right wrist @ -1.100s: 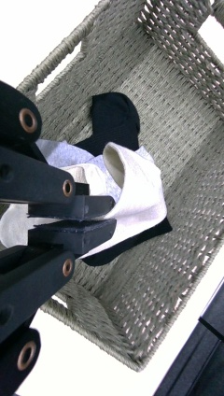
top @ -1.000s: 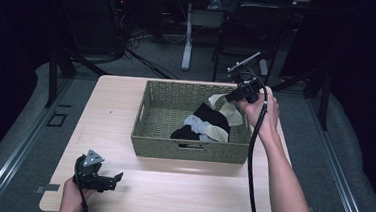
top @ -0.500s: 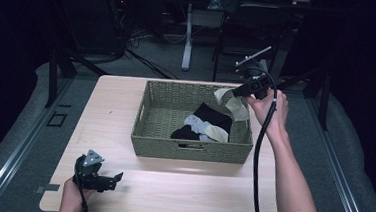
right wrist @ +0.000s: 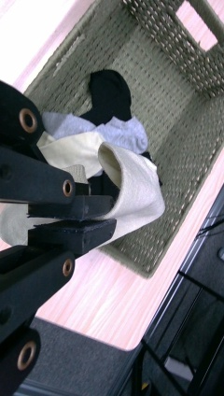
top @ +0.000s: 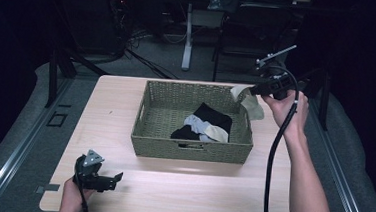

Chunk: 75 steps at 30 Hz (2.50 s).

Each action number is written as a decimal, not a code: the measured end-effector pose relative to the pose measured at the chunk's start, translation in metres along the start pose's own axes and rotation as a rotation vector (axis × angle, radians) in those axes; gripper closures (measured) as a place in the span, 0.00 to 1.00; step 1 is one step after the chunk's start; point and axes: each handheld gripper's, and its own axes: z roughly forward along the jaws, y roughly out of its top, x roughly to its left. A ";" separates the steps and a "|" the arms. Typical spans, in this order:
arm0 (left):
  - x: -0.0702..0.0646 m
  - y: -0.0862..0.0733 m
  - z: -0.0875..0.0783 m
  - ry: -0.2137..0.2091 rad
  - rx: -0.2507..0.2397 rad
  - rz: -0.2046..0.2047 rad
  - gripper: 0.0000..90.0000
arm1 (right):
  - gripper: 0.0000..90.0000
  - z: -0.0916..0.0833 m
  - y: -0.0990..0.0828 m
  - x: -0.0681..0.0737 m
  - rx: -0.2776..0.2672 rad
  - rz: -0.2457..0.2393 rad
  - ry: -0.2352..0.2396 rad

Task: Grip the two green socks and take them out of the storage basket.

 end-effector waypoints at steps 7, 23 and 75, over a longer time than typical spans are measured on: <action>0.000 0.000 0.000 0.000 -0.001 -0.004 0.02 | 0.97 -0.015 -0.013 -0.018 -0.013 0.041 -0.028; -0.001 0.000 0.000 0.000 0.000 -0.005 0.02 | 0.97 -0.005 -0.055 -0.057 0.029 0.155 -0.070; 0.000 0.001 -0.001 -0.005 -0.016 -0.004 0.01 | 0.23 0.027 -0.067 -0.047 0.049 0.199 0.013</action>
